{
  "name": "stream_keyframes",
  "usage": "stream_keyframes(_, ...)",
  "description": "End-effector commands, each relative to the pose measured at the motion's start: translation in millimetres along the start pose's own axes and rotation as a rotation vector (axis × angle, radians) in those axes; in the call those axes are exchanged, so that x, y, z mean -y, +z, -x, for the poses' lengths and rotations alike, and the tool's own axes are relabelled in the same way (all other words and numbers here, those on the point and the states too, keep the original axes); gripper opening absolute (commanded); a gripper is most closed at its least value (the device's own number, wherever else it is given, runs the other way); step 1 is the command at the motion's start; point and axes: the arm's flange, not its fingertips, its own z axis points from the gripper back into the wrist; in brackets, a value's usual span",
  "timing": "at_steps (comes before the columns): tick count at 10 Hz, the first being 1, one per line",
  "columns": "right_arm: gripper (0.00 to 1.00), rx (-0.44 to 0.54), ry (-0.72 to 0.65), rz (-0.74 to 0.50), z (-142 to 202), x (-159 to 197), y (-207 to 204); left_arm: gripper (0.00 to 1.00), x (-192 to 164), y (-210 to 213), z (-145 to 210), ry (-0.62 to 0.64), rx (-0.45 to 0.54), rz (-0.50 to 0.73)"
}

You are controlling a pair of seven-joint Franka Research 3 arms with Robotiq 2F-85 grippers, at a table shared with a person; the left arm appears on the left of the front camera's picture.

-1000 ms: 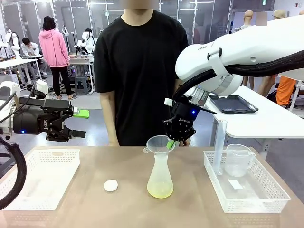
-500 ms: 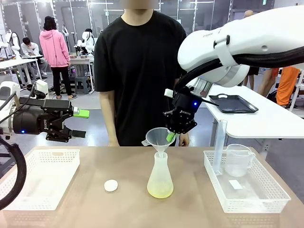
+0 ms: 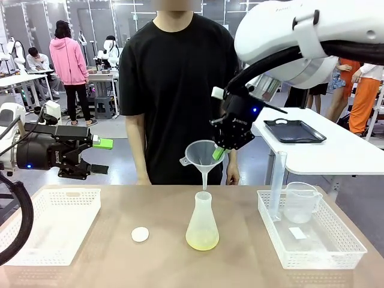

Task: Prepare the solutions needed for the experiment.
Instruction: Once the solution is in the Big flask , pick up the Plastic Funnel and place it back into the right Organizing basket.

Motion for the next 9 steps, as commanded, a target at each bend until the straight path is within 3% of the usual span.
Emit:
stream_keyframes(1, 0.00, 0.051, 0.023, -0.036, 7.7, 3.3, 6.4, 1.00, 3.0, 0.0, -0.5, 0.014, 0.001, -0.007)
stream_keyframes(5, 0.00, 0.059, 0.038, -0.078, 12.0, 14.8, 15.4, 1.00, 3.0, 0.0, -0.5, 0.014, 0.001, -0.007)
stream_keyframes(9, 0.00, 0.089, -0.146, -0.012, 50.4, 108.3, 48.8, 1.00, 3.0, 0.0, -0.5, 0.014, 0.001, -0.007)
